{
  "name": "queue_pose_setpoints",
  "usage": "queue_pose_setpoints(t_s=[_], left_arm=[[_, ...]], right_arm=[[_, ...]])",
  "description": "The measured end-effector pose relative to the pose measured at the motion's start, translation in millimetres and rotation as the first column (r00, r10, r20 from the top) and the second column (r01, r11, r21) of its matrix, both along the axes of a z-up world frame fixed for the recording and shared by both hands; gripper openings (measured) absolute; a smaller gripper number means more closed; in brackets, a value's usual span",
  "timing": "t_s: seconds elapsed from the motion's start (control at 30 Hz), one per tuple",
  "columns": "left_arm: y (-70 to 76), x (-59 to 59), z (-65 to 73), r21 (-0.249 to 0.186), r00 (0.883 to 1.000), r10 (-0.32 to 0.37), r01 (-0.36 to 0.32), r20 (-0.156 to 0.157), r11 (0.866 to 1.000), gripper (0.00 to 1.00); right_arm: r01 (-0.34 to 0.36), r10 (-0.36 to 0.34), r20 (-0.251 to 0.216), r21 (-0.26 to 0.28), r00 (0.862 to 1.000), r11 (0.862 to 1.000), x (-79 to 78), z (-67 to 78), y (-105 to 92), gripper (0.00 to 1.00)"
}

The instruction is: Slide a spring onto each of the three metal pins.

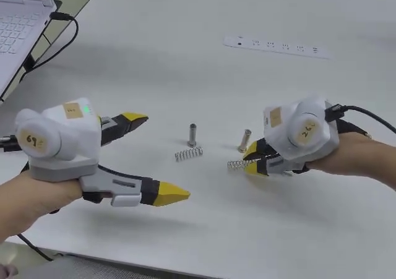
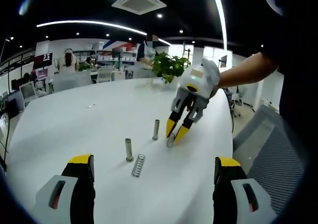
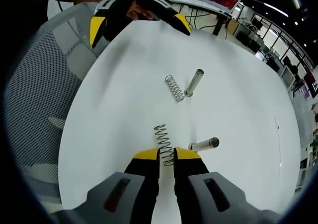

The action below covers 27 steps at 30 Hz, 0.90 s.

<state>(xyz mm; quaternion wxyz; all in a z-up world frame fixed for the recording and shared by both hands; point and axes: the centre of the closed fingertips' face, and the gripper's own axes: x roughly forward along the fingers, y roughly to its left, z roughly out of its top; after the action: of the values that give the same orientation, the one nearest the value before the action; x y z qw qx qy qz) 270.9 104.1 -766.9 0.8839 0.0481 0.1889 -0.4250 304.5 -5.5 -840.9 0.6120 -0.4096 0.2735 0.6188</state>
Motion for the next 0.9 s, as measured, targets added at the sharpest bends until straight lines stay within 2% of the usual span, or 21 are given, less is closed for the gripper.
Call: queue_pose_setpoints(t_s=[0.07,0.17,0.43,0.53,0.63,0.9], left_arm=[[-0.1,-0.6,0.1,0.002,1.0,-0.002,0.002,0.0,1.0,0.98],[0.2,-1.9,3.6,-0.002,1.0,-0.004,0.004,0.013,1.0,0.98],[-3.8,-8.0,2.3,-0.015,1.0,-0.004,0.004,0.0,1.0,0.98],[-6.5,-9.6,2.7,-0.015,1.0,-0.009,0.009,0.002,1.0,0.96],[-7.3,-8.3,5.3,-0.019,1.0,-0.007,0.007,0.009,1.0,0.97],[-4.8,-1.4,14.7,0.004,0.999,-0.017,0.016,0.031,1.0,0.97]], right_arm=[[0.005,-0.004,-0.005,0.008,1.0,1.0,-2.2,3.2,-0.5,0.08],[0.0,0.0,0.013,0.014,1.0,1.0,-5.2,6.8,-2.9,0.08],[-0.005,0.002,0.065,0.044,0.998,0.999,-14.7,29.8,-7.2,0.08],[0.007,-0.011,0.064,0.052,0.998,0.999,-16.7,33.5,-11.0,0.08],[0.02,-0.024,0.072,0.053,0.997,0.998,-17.7,36.0,-17.0,0.08],[0.063,-0.068,0.072,0.08,0.995,0.995,-18.0,46.2,-26.1,0.08]])
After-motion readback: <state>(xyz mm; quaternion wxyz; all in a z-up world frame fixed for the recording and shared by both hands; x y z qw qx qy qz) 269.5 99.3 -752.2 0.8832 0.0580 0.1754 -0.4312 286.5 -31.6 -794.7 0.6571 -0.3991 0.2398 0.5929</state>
